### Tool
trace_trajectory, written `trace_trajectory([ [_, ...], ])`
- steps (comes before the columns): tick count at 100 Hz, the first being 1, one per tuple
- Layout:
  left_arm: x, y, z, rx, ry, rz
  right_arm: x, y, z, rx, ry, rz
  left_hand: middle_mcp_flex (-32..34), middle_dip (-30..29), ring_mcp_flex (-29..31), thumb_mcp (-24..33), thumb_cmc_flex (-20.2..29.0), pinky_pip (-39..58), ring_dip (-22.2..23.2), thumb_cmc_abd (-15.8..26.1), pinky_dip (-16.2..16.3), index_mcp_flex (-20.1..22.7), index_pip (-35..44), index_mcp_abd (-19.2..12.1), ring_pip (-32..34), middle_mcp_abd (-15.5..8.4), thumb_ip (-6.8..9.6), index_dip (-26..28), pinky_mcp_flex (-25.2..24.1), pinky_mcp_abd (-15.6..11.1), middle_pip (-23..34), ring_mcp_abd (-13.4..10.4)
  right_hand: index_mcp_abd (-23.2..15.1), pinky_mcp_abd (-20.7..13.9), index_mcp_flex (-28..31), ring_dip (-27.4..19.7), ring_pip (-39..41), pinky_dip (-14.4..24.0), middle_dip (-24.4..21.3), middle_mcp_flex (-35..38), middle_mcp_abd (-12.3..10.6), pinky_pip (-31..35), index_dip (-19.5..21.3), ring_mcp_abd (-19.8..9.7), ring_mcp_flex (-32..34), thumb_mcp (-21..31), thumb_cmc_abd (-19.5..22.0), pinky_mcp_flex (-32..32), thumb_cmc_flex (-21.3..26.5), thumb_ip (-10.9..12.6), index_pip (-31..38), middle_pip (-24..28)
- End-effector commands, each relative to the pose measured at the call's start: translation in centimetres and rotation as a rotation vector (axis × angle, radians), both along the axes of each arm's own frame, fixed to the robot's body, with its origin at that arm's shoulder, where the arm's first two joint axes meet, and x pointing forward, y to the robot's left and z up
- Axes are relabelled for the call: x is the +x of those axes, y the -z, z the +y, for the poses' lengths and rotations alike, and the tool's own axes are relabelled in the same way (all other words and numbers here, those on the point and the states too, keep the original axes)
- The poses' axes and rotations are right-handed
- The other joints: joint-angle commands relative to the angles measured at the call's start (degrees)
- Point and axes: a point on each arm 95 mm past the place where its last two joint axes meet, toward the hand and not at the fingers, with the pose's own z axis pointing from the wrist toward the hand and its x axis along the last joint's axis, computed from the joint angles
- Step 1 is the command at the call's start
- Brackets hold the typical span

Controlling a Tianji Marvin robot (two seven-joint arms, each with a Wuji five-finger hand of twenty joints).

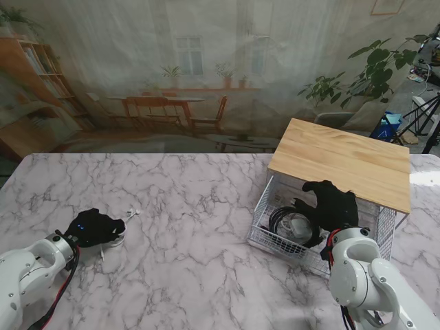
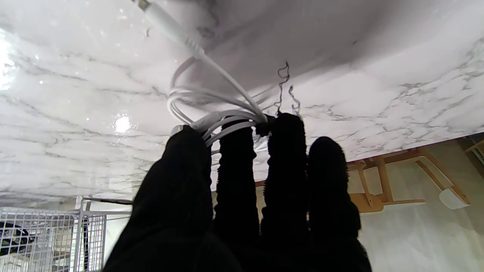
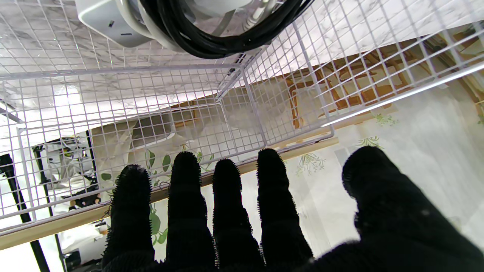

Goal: Load the small electronics into the mesh drawer

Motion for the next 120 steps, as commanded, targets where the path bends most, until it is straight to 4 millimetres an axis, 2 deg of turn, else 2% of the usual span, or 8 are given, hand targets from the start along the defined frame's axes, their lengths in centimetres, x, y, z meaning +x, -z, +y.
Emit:
trace_trajectory([
  [1, 0.1, -0.2, -0.3, -0.015, 0.003, 0.005, 0.0, -0.5, 0.0, 0.004, 0.001, -0.015, 1.3, 0.7, 1.5, 5.1, 6.4, 1.8, 0.9, 4.0, 1.8, -0.4, 6.7, -5.7, 1.9, 1.8, 1.15, 3.1, 0.4, 1.2, 3.1, 1.7, 0.8, 0.8, -1.2, -0.8, -5.0, -0.4, -0.2, -2.1, 0.5, -1.0, -0.7, -0.1, -1.7, 0.8, 0.1, -0.9, 0.0, 1.3, -1.3, -1.9],
  [19, 0.8, -2.5, -0.7, -0.048, 0.043, -0.028, 0.0, -0.9, 0.1, 0.013, -0.012, -0.026, 1.4, 0.3, 1.9, 5.2, 6.2, 2.0, 0.9, 4.0, 2.0, -0.2, 6.8, -5.9, 2.2, 1.8, 1.19, 3.4, 0.8, 1.0, 3.4, 1.6, 0.9, 0.8, -1.3, -0.8, -5.0, -0.4, -0.1, -1.9, 0.5, -1.0, -0.7, -0.1, -1.6, 0.7, 0.0, -0.8, 0.0, 1.3, -1.3, -1.9],
  [52, 2.6, -8.9, -3.0, -0.190, 0.160, -0.083, -0.1, -1.9, 0.7, 0.035, -0.045, -0.050, 1.3, 0.2, 2.0, 5.6, 6.0, 2.1, 0.9, 4.1, 2.1, -0.2, 6.8, -5.8, 2.4, 1.9, 1.29, 4.0, 1.0, 0.9, 3.9, 1.5, 0.8, 0.8, -1.2, -0.8, -5.0, -0.3, -0.1, -1.7, 0.4, -1.0, -0.7, -0.2, -1.5, 0.8, -0.1, -0.7, 0.0, 1.3, -1.3, -1.9],
  [64, 3.5, -11.3, -4.2, -0.225, 0.214, -0.096, -0.2, -2.2, 1.0, 0.041, -0.064, -0.064, 1.2, 0.2, 2.0, 5.6, 5.9, 2.2, 1.0, 4.1, 2.1, -0.1, 6.7, -6.0, 2.6, 1.8, 1.29, 4.2, 1.1, 0.8, 4.0, 1.4, -1.6, 0.7, -1.8, -0.8, -5.0, -0.3, -0.1, -1.4, 0.3, -1.0, -0.6, -0.1, -1.3, 0.9, -0.9, -0.6, 0.2, 1.2, -1.2, -1.8],
  [91, 5.2, -15.8, -8.3, -0.278, 0.341, -0.104, -0.5, -2.7, 1.9, 0.055, -0.112, -0.084, 1.2, 0.1, 2.0, 5.8, 5.7, 2.1, 1.0, 4.1, 2.2, -0.1, 6.7, -6.2, 2.6, 1.7, 1.32, 4.4, 1.2, 0.6, 4.2, 1.1, -2.4, 0.8, -3.2, -0.8, -5.1, -0.3, -0.1, -1.2, 0.2, -1.0, -0.6, -0.2, -1.2, 1.4, -4.3, -0.5, -1.2, 1.2, -0.7, -2.0],
  [120, 6.3, -18.8, -14.2, -0.298, 0.482, -0.081, -0.9, -3.3, 3.0, 0.097, -0.165, -0.114, 1.3, 0.0, 2.4, 6.0, 5.5, 1.9, 0.9, 3.9, 2.0, -0.2, 6.4, -6.4, 2.5, 1.6, 1.38, 4.5, 1.8, 0.2, 4.2, 0.6, -2.3, 1.0, -4.0, -0.9, -5.3, -0.4, 0.0, -1.2, 0.1, -1.1, -1.2, -0.1, -1.0, 3.1, -7.4, -0.5, -3.5, 1.1, -0.8, -2.1],
])
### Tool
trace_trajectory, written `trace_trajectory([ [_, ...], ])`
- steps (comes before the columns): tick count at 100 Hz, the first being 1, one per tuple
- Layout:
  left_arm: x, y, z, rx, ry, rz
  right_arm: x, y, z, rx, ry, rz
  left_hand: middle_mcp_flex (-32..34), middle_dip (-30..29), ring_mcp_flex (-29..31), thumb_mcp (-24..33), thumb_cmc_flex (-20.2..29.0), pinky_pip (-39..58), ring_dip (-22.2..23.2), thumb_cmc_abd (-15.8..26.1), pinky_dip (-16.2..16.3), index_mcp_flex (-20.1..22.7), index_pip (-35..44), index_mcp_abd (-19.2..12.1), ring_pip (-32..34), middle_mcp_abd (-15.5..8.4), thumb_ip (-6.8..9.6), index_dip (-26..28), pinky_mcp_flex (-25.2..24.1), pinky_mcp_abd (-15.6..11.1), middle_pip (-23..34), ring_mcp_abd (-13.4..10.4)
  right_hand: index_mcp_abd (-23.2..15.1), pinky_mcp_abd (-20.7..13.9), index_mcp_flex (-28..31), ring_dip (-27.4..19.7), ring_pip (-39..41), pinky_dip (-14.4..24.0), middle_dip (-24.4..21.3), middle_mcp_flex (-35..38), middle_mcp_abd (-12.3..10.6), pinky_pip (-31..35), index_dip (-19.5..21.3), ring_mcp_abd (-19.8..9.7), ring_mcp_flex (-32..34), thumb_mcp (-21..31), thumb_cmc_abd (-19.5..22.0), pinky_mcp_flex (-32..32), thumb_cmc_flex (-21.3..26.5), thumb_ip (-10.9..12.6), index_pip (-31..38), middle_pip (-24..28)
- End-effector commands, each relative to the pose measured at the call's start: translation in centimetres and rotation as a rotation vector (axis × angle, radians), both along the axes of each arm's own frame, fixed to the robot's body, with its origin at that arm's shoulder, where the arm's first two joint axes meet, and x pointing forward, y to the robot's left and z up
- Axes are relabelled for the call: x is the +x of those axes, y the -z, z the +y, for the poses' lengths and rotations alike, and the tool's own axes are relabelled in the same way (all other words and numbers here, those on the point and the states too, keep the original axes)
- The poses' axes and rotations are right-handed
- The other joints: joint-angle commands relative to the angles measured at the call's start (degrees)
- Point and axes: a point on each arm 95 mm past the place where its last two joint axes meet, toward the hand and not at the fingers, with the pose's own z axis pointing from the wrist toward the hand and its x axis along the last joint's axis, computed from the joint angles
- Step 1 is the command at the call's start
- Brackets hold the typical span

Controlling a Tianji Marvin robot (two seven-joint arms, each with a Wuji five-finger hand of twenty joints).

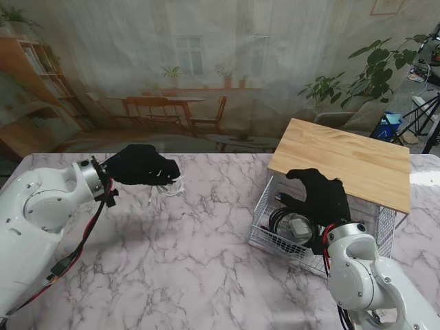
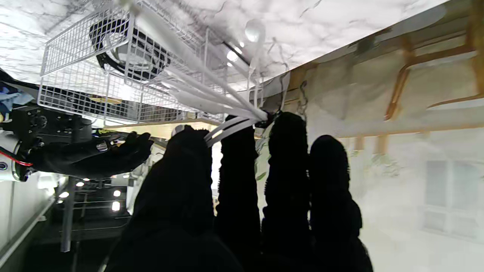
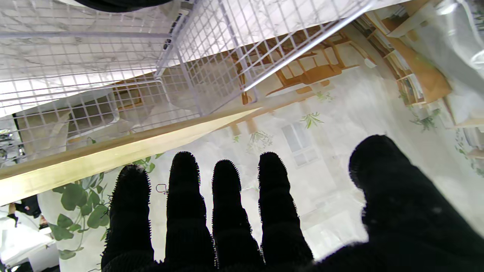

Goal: Load the small electronics into the mesh drawer

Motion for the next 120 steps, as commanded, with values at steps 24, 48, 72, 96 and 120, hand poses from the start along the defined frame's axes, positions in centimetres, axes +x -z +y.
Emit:
trace_trajectory([
  [24, 0.6, -2.1, -5.6, -0.039, 0.091, -0.006, 0.2, -1.0, 1.7, 0.068, -0.058, -0.024, 1.2, -0.1, 1.8, 6.1, 5.3, 1.7, 0.8, 3.9, 1.2, -0.1, 6.4, -6.3, 1.5, 1.2, 1.41, 3.2, 0.6, 0.0, 2.3, 0.3, -2.6, 0.7, -5.4, -0.6, -5.8, -0.6, 0.0, -2.0, -0.9, -1.6, -2.2, -1.1, -1.8, 1.7, -6.2, -1.1, -5.5, 0.4, -2.6, -1.8],
  [48, 0.5, -2.9, -8.4, -0.055, 0.149, 0.002, 1.1, -1.0, 3.4, 0.075, -0.105, -0.010, 1.2, -0.1, 1.8, 6.2, 5.3, 1.7, 0.8, 3.9, 1.2, -0.1, 6.4, -6.4, 1.5, 1.1, 1.39, 3.2, 0.7, -0.1, 2.3, 0.2, -2.4, 1.2, -16.5, -0.8, -7.1, -1.1, -0.3, -6.4, -2.4, -3.7, -6.8, -1.6, -2.9, 4.9, -12.7, -2.3, -8.2, -1.0, -9.7, -2.4],
  [72, 0.6, -3.8, -10.0, -0.077, 0.167, 0.003, 1.1, -0.4, 5.2, 0.109, -0.122, -0.014, 1.2, -0.2, 1.8, 6.3, 5.2, 1.6, 0.7, 3.8, 1.2, -0.2, 6.5, -6.4, 1.5, 1.1, 1.39, 3.2, 0.8, -0.1, 2.4, 0.2, 3.4, 1.9, -12.5, -1.0, -7.3, -1.2, 0.5, -10.2, -1.3, -5.4, 4.1, -1.6, -2.7, 4.4, -16.8, -2.2, -9.6, -1.6, 2.4, 1.7],
  [96, 1.3, -4.3, -11.3, -0.089, 0.153, 0.018, -0.3, 0.1, 5.9, 0.176, -0.129, -0.076, 1.1, -0.2, 1.9, 6.4, 5.1, 1.6, 0.7, 3.8, 1.1, -0.2, 6.4, -6.4, 1.5, 1.1, 1.38, 3.2, 0.8, -0.1, 2.4, 0.1, -4.0, 2.2, -11.6, -0.9, -6.2, -1.7, 1.7, -10.0, -1.2, -5.1, 12.8, -1.6, -2.9, 4.9, -18.1, -2.3, -7.4, -1.5, 11.3, 3.3],
  [120, 2.1, -4.1, -12.7, -0.105, 0.134, 0.040, -1.0, 0.5, 6.7, 0.180, -0.171, -0.042, 1.0, -0.2, 1.8, 6.5, 5.1, 1.5, 0.7, 3.8, 1.2, -0.3, 6.4, -6.3, 1.4, 1.2, 1.41, 3.1, 0.7, -0.2, 2.4, 0.0, -10.1, 2.7, -10.4, -1.0, -6.3, -3.0, 1.6, -9.3, -1.6, -6.3, 7.0, -1.4, -3.0, 2.2, -15.4, -3.3, -4.8, -1.2, 6.2, 2.6],
])
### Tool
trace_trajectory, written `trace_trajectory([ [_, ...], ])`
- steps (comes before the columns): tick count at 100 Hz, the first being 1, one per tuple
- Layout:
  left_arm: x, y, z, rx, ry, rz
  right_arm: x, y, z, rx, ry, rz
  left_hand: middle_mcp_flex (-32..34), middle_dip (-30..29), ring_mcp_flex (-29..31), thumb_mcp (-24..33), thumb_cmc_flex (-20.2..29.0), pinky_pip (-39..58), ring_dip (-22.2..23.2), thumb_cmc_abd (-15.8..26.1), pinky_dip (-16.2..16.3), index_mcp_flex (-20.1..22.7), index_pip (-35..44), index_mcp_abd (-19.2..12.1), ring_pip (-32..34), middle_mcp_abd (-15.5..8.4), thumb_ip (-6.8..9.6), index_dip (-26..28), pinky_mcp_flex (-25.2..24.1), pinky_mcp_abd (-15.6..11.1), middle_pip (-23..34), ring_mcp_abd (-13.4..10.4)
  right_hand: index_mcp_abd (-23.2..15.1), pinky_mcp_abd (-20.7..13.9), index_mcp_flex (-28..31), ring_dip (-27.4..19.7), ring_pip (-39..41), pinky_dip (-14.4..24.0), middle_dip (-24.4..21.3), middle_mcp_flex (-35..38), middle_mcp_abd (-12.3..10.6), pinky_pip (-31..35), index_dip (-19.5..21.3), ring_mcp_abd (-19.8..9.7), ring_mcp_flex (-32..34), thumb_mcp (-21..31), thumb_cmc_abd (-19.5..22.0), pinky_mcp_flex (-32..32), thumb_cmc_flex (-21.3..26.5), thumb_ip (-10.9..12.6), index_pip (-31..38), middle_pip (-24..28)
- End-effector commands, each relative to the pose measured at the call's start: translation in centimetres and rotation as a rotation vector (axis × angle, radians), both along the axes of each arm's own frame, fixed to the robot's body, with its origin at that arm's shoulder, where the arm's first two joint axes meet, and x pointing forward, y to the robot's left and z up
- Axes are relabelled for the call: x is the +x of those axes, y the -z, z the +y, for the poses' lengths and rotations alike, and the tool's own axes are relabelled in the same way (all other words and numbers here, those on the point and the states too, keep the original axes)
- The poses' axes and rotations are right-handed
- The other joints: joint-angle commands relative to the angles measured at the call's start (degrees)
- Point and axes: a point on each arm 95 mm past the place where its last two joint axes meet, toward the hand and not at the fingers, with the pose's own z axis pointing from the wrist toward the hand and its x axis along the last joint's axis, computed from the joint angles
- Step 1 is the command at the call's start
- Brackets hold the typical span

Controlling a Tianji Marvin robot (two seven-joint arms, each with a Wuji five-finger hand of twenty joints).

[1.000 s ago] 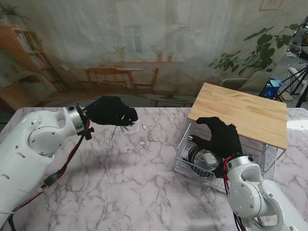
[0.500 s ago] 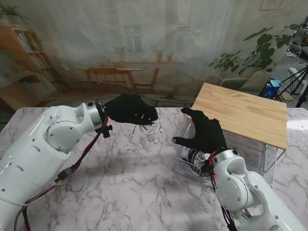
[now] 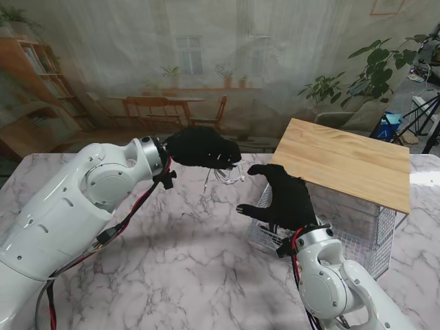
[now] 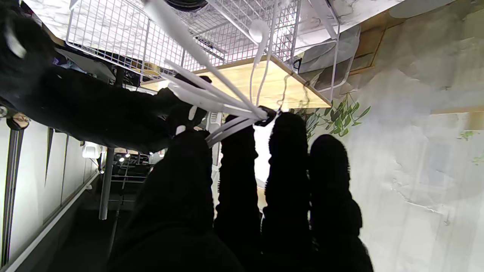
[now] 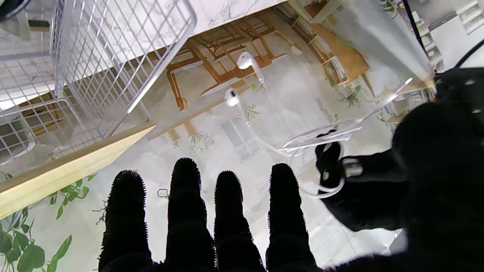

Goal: Load the small electronics into the mesh drawer

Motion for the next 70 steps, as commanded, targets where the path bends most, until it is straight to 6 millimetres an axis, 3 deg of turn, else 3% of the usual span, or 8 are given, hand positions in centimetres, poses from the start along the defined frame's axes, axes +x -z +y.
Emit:
trace_trajectory([
  [1, 0.3, -0.2, -0.6, -0.003, -0.001, 0.011, -0.3, 0.4, 0.4, 0.004, -0.016, 0.024, 1.0, -0.2, 1.8, 5.8, 5.1, 1.5, 0.7, 3.7, 1.2, 0.2, 6.3, -6.3, 1.4, 1.2, 1.41, 2.7, 0.3, -0.2, 2.4, 0.0, -3.3, 0.8, 0.4, -0.7, -2.9, -1.0, 0.4, -1.0, -0.3, -1.5, -2.7, -0.7, -0.9, -1.4, 0.8, -1.2, 0.8, -0.7, -2.7, 0.4],
  [14, 0.7, 0.0, -1.1, -0.007, -0.015, 0.026, -0.4, 0.5, 0.8, 0.008, -0.029, 0.036, 1.0, -0.2, 1.8, 5.8, 5.1, 1.5, 0.7, 3.8, 1.2, 0.2, 6.3, -6.3, 1.4, 1.1, 1.41, 2.7, 0.3, -0.2, 2.4, 0.0, -4.5, 1.0, -0.1, 0.4, -1.5, -1.3, 0.7, 1.0, -0.4, -1.7, -5.9, -0.8, 0.7, -2.7, 2.5, -1.2, 1.4, -0.7, -5.5, 0.3],
  [30, 1.1, 0.2, -1.4, -0.008, -0.029, 0.040, -0.4, 0.5, 0.9, 0.003, -0.029, 0.037, 0.9, -0.3, 1.6, 5.8, 5.1, 1.5, 0.7, 3.8, 1.2, 0.1, 6.3, -6.3, 1.4, 1.2, 1.40, 2.7, 0.2, -0.2, 2.4, 0.0, -5.1, 0.9, -1.8, 5.6, 5.1, -1.2, 6.4, 1.5, -0.4, -1.4, -9.4, -1.1, 2.1, -3.3, 3.5, -1.1, 1.3, -0.5, -7.1, 4.4],
  [43, 1.3, 0.4, -1.6, -0.005, -0.035, 0.049, -0.2, 0.5, 1.0, 0.006, -0.020, 0.032, 0.9, -0.3, 1.7, 5.8, 5.1, 1.5, 0.7, 3.8, 1.2, 0.2, 6.4, -6.2, 1.4, 1.3, 1.42, 2.7, 0.3, -0.2, 2.5, 0.0, -6.0, 1.1, -2.4, 8.4, 9.8, -0.9, 9.5, 1.1, -0.5, -1.1, -10.1, -1.4, 1.9, -3.4, 3.8, -1.1, 1.5, -0.5, -7.0, 6.4],
  [70, 1.1, 0.6, -2.2, -0.012, -0.021, 0.059, 0.9, 0.6, 1.3, -0.008, 0.000, 0.049, 0.9, -0.3, 1.7, 5.8, 5.1, 1.5, 0.7, 3.7, 1.2, 0.2, 6.4, -6.2, 1.5, 1.3, 1.45, 2.6, 0.3, -0.1, 2.5, 0.0, -7.0, 1.6, -2.2, 9.4, 11.8, -0.7, 11.0, 0.1, -0.1, -1.0, -10.3, -1.5, 1.2, -3.4, 3.6, -1.2, 2.4, -0.4, -6.5, 7.1],
])
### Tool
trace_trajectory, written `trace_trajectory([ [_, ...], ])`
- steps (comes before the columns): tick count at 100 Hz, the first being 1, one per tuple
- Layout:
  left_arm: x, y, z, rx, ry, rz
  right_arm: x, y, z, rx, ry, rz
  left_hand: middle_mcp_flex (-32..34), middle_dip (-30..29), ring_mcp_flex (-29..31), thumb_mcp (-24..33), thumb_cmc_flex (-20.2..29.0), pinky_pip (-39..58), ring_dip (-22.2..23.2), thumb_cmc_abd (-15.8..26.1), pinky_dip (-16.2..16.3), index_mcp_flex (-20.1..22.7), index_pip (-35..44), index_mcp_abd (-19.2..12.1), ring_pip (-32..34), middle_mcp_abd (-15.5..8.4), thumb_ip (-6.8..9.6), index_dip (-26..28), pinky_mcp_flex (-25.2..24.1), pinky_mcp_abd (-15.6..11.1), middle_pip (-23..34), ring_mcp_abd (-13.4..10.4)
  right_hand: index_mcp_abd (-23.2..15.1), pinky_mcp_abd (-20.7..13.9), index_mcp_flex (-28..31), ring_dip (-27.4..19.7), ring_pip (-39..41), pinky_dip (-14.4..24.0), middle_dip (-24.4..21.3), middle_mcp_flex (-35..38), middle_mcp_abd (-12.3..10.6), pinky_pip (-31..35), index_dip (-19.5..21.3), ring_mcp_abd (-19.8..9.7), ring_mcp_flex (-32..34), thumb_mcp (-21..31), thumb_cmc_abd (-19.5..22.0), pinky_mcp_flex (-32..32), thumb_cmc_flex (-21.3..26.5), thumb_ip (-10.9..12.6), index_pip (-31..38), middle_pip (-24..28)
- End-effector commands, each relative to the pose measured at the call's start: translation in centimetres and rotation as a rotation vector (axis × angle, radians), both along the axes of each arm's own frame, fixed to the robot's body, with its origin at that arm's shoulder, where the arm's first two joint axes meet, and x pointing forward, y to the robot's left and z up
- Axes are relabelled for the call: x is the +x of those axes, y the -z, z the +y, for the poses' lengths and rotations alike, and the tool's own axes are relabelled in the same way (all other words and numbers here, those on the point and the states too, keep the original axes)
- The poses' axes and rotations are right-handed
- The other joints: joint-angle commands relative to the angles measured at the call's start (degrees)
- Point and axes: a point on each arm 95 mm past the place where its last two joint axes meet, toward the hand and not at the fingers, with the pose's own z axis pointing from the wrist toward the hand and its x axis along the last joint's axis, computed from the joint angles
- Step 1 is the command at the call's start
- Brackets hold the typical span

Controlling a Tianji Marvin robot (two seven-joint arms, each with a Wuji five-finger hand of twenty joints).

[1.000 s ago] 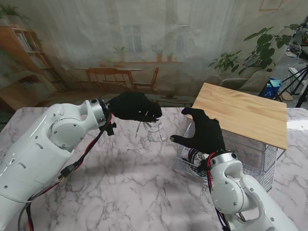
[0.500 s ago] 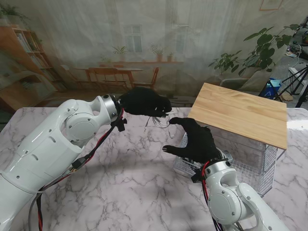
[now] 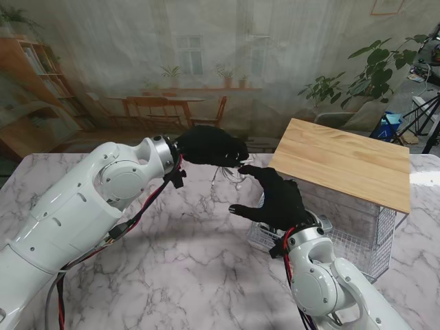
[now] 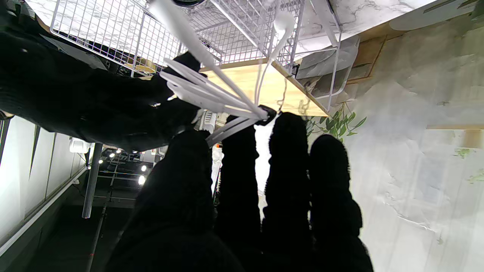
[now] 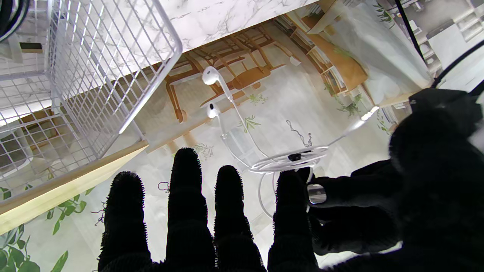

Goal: Load the small electronics into the mesh drawer

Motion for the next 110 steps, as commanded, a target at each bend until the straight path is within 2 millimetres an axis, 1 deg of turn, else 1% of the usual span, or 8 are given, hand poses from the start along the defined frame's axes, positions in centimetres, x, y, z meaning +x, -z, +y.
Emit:
trace_trajectory([
  [1, -0.1, -0.2, -0.5, -0.002, 0.011, 0.007, 0.5, 0.1, 0.0, -0.004, 0.010, 0.013, 1.0, -0.3, 1.7, 5.9, 5.1, 1.5, 0.7, 3.7, 1.2, 0.3, 6.4, -6.2, 1.5, 0.8, 1.46, 2.6, 0.2, -0.1, 2.5, 0.0, -3.6, 1.1, -1.2, 1.1, 4.2, 0.0, 0.9, -1.0, -0.1, -0.1, -0.9, -1.4, -0.3, -0.7, 0.5, -1.1, 1.6, -0.4, -0.1, 1.7],
  [40, -0.3, 0.0, -0.9, -0.001, 0.036, 0.019, 1.8, 0.3, 1.0, 0.001, 0.033, 0.029, 1.0, -0.3, 1.7, 6.0, 5.0, 1.5, 0.7, 3.6, 1.2, 0.4, 6.3, -6.0, 1.5, 0.8, 1.46, 2.5, 0.2, -0.1, 2.5, 0.2, -10.5, 1.0, 6.0, 0.3, 4.5, -0.4, 4.9, -1.7, 0.0, 0.6, 11.5, -1.7, -1.2, -3.8, 6.0, -1.2, 10.2, 0.2, 14.9, 4.5],
  [49, -0.4, 0.1, -0.9, -0.001, 0.037, 0.024, 1.9, 0.2, 1.3, 0.015, 0.033, 0.026, 1.0, -0.3, 1.7, 6.0, 5.0, 1.5, 0.7, 3.6, 1.3, 0.3, 6.3, -6.0, 1.5, 0.9, 1.46, 2.5, 0.2, -0.1, 2.5, 0.1, -14.3, 1.0, 9.1, -0.1, 4.5, -0.8, 4.9, -1.1, 0.1, 0.6, 11.0, -2.0, -1.3, 1.8, 8.4, -1.5, 12.1, -6.5, 24.7, 4.5],
  [58, -0.3, 0.3, -1.1, 0.002, 0.038, 0.029, 2.0, 0.1, 1.6, 0.018, 0.028, 0.031, 1.0, -0.3, 1.7, 6.0, 5.0, 1.4, 0.7, 3.6, 1.3, 0.3, 6.3, -6.0, 1.5, 0.9, 1.46, 2.4, 0.2, -0.1, 2.5, 0.1, -16.0, 1.1, 15.7, -0.5, 4.4, -1.1, 5.1, 1.1, 0.3, 0.4, 12.5, -2.1, -1.2, 1.3, 14.8, -1.5, 17.0, -7.9, 31.3, 5.2],
  [71, -0.3, 0.6, -1.2, 0.000, 0.039, 0.035, 2.0, 0.1, 1.8, 0.036, 0.023, 0.035, 0.8, -0.4, 1.4, 6.0, 5.1, 1.3, 0.7, 3.7, 1.3, 0.1, 6.2, -5.9, 1.4, 0.9, 1.43, 2.3, 0.0, 0.0, 2.4, 0.3, -11.9, 1.2, 23.0, -0.1, 5.9, -1.6, 7.5, 6.0, -0.7, 0.3, 17.0, -2.2, 0.5, 1.0, 18.0, -1.4, 22.1, -7.9, 34.2, 8.3],
  [82, -0.3, 0.8, -1.1, 0.005, 0.038, 0.040, 1.8, 0.0, 1.8, 0.049, 0.010, 0.049, 0.5, -0.6, 1.1, 5.8, 5.3, 0.9, 0.3, 3.7, 1.1, -0.4, 5.9, -5.4, 0.7, 0.7, 1.32, 1.9, -0.2, -0.1, 1.9, 0.3, -5.4, 1.1, 24.8, 4.6, 13.8, -1.8, 16.4, 16.4, -4.0, 1.0, 18.5, -3.7, 5.3, 2.8, 18.6, -0.4, 24.1, -8.1, 36.4, 15.9],
  [95, -0.3, 1.0, -1.0, 0.005, 0.034, 0.063, 1.6, -0.1, 1.8, 0.067, 0.000, 0.047, -1.6, -2.8, -1.4, 3.9, 6.5, -2.4, -3.1, 4.3, -0.2, -2.8, 4.1, -3.4, -4.9, 0.6, 1.17, -1.2, -2.4, -0.2, -2.9, 1.6, -0.3, 0.4, 26.0, 9.8, 23.1, -0.6, 21.4, 22.4, -3.6, 3.9, 18.5, -4.9, 8.9, 5.5, 18.2, 1.4, 24.3, -8.3, 38.0, 18.2],
  [110, -0.2, 1.2, -0.5, 0.042, 0.037, 0.053, 1.3, -0.4, 1.7, 0.079, -0.013, 0.033, -17.0, -25.4, -10.3, -1.3, -5.0, -12.0, -17.4, 6.9, -4.2, -8.6, -16.6, -1.2, -19.2, 3.5, 2.51, -16.0, -9.8, 1.4, -15.8, 0.8, 1.0, -0.3, 26.9, 11.0, 25.7, 0.6, 21.9, 24.9, -3.2, 6.9, 18.5, -4.3, 10.2, 7.9, 17.0, 3.0, 24.0, -8.1, 38.4, 18.4],
])
